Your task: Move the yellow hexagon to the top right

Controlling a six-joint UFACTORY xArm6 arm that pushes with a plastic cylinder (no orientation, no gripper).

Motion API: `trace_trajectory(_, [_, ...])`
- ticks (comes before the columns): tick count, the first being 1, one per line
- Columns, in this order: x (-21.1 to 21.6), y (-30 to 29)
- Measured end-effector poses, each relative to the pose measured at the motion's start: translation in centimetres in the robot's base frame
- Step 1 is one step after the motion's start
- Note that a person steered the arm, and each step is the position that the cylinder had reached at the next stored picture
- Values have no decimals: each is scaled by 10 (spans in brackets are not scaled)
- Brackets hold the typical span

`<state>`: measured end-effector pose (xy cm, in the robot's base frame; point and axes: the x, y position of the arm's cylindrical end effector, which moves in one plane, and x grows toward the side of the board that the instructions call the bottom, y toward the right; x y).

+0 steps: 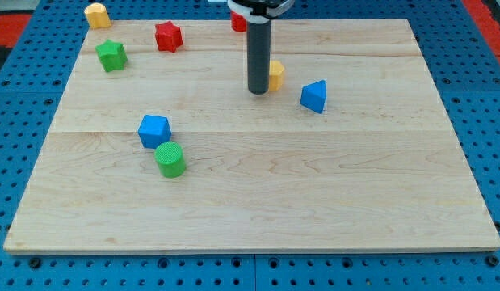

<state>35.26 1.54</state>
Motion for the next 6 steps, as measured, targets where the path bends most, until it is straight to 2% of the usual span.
trace_trajectory(4, [-84, 38])
trace_trajectory(6, [-84, 110])
